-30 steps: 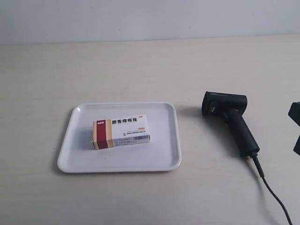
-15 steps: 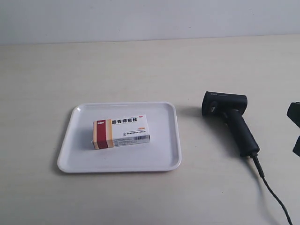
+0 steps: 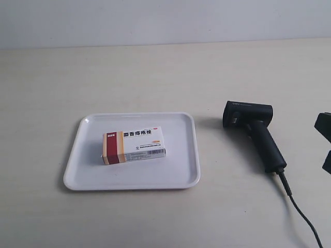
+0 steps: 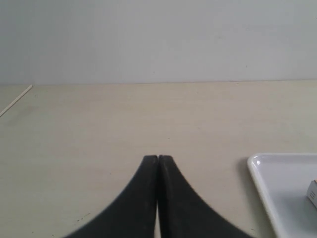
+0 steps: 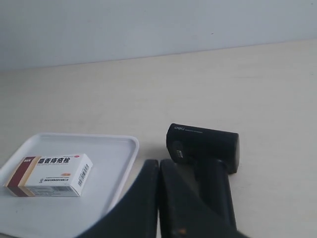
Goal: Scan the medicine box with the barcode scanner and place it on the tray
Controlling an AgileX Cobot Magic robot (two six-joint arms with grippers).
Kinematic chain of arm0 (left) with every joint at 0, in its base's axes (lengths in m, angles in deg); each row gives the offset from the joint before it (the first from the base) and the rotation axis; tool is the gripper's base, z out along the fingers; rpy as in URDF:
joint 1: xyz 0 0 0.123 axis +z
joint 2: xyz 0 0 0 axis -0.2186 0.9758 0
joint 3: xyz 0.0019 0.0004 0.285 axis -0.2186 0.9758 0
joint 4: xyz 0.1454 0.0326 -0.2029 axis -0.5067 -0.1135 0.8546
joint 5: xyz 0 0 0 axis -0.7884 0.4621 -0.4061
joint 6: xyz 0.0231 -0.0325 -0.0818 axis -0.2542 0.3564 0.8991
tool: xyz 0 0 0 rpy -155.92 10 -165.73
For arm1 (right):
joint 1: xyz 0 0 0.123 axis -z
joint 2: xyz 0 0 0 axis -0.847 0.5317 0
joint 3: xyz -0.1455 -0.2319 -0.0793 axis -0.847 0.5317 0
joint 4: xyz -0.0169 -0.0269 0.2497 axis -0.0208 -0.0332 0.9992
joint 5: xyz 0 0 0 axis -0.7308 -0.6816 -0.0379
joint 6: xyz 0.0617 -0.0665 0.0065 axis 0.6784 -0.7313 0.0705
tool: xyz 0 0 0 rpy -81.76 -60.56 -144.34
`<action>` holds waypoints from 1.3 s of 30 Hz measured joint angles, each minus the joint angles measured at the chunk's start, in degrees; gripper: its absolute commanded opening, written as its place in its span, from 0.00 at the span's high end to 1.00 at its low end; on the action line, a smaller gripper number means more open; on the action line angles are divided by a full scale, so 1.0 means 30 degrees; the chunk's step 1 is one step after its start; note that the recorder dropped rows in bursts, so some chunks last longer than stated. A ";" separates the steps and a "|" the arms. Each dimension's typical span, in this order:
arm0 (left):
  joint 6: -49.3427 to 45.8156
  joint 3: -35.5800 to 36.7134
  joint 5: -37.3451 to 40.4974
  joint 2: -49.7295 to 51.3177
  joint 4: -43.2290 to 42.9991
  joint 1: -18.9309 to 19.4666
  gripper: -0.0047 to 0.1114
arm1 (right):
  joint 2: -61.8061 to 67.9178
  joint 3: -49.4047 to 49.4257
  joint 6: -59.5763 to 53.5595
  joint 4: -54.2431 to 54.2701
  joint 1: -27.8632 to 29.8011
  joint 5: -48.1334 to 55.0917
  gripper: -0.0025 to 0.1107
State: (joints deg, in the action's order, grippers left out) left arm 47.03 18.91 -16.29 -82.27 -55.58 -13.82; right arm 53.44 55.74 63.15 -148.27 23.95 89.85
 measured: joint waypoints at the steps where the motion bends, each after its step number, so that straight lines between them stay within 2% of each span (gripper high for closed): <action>1: 0.0000 0.0000 0.0000 0.0000 0.0000 0.0000 0.94 | 0.0000 0.0000 0.0000 0.0000 0.0000 -0.0002 0.98; 3: 0.0000 0.0000 0.0000 0.0000 0.0000 0.0000 0.94 | 0.0000 0.0000 -0.0502 0.0418 0.0000 -0.0033 0.98; 4: 0.0000 0.0000 0.0000 0.0000 0.0000 0.0000 0.94 | 0.0000 0.0000 -0.1951 0.1518 0.0000 0.0007 0.98; 6: 0.0000 0.0000 0.0000 0.0000 0.0000 0.0000 0.94 | -0.0031 0.0000 -0.6012 0.5753 0.0000 0.0052 0.98; 7: 0.0000 0.0000 0.0000 0.0000 0.0000 0.0000 0.94 | -0.0078 0.0000 -1.0319 0.9646 0.0000 -0.0006 0.98; 10: 0.0000 0.0000 0.0037 0.0000 0.0000 0.0000 0.94 | -0.0092 0.0677 -1.8894 1.7617 0.0000 -0.1107 0.98; 13: 0.0000 0.0000 0.0037 0.0000 -0.0031 0.0000 0.94 | -0.0092 0.1945 -2.2129 2.0587 0.0000 -0.2557 0.98; 19: 0.0000 0.0000 0.0071 0.0000 -0.0031 0.0000 0.94 | -0.0092 0.2439 -2.3694 2.2785 0.0000 -0.3323 0.98; 29: 0.0000 0.0000 0.0071 0.0000 -0.0031 0.0000 0.94 | -0.1054 0.2439 -2.3848 2.3106 0.0195 -0.3323 0.98; 31: 0.0000 0.0000 0.0071 0.0000 -0.0031 0.0000 0.94 | -0.2122 0.2439 -2.3848 2.3137 0.1260 -0.3286 0.98; 39: 0.0000 0.0000 0.0071 0.0000 -0.0043 0.0000 0.94 | -0.8308 0.2439 -2.3848 2.3212 0.8204 -0.0819 0.98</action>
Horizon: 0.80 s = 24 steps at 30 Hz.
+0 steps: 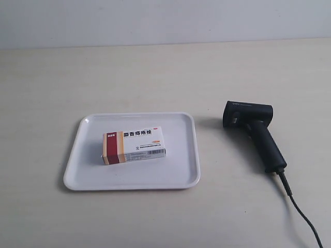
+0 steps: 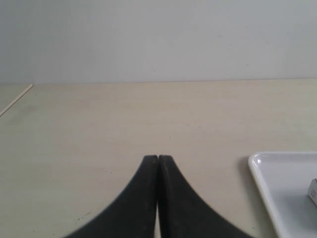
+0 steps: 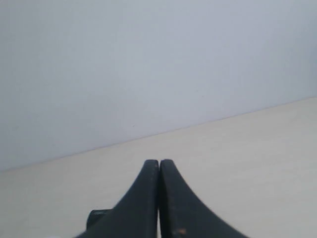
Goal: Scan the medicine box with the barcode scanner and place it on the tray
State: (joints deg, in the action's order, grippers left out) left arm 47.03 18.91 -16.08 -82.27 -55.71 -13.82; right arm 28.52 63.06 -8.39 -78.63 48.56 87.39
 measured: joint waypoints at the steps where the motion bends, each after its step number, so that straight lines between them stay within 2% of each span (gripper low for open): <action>1: 0.0000 0.0000 0.0000 0.0000 0.0000 0.0000 0.94 | -0.0599 0.0000 0.0000 0.0000 0.0467 0.0462 0.98; 7: 0.0000 0.0000 0.0000 0.0000 0.0000 0.0000 0.94 | -0.1389 0.0000 0.0000 0.0000 0.1202 0.2400 0.98; 17: 0.0000 0.0000 0.0000 0.0000 0.0000 0.0000 0.94 | -0.1389 0.0000 -0.0035 0.0000 0.1217 0.2841 0.98; 24: 0.0000 0.0000 0.0000 0.0000 0.0000 0.0000 0.94 | -0.1389 0.0000 -0.2414 0.0039 0.1217 0.2993 0.98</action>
